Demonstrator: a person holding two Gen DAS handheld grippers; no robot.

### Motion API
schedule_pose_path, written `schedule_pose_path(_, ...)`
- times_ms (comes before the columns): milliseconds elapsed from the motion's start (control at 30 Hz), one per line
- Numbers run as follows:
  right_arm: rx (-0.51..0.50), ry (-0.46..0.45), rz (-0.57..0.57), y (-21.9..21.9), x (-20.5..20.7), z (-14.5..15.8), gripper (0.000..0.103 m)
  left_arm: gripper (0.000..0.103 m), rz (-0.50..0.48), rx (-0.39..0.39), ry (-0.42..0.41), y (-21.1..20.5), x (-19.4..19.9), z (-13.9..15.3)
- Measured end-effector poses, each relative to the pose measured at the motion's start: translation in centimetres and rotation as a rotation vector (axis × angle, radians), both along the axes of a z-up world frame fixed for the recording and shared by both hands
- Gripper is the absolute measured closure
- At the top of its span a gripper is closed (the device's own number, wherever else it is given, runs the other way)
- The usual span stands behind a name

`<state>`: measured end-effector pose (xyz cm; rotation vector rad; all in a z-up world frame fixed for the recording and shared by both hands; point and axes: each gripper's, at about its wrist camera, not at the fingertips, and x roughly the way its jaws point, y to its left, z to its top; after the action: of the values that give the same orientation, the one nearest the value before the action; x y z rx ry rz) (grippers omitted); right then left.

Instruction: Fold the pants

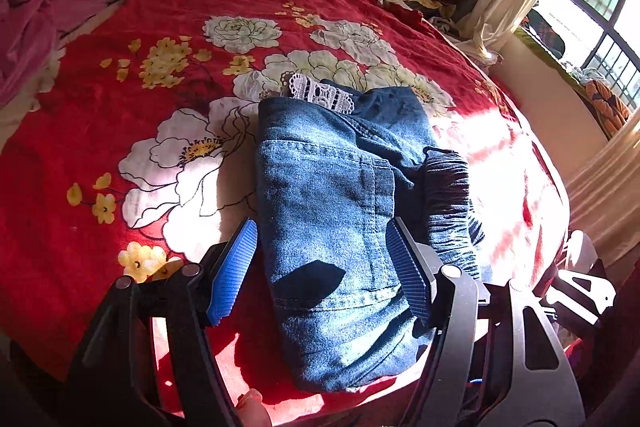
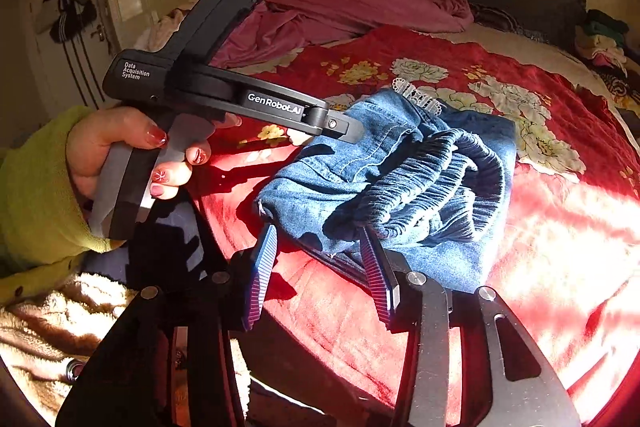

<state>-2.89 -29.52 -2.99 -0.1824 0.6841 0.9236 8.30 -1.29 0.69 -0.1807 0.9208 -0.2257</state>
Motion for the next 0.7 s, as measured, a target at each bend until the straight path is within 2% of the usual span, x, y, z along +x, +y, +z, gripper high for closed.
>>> schedule_pose_path(100,0.035,-0.023,-0.039,-0.8,-0.2,1.5,0.049,0.038,0.002,0.006,-0.022,0.0,-0.5,1.0)
schedule_pose_path(367,0.092,-0.100,-0.186,-3.7,0.7,3.9,0.022,0.030,-0.004,0.017,-0.075,-0.4,-1.5,3.1)
schedule_pose_path(567,0.073,-0.079,-0.309,-5.3,3.4,3.3,0.010,0.024,-0.010,0.039,-0.091,-0.9,-1.4,3.1)
schedule_pose_path(700,0.054,-0.009,-0.372,-5.7,5.7,2.0,0.009,0.022,0.000,0.067,-0.092,-0.9,-0.8,2.4)
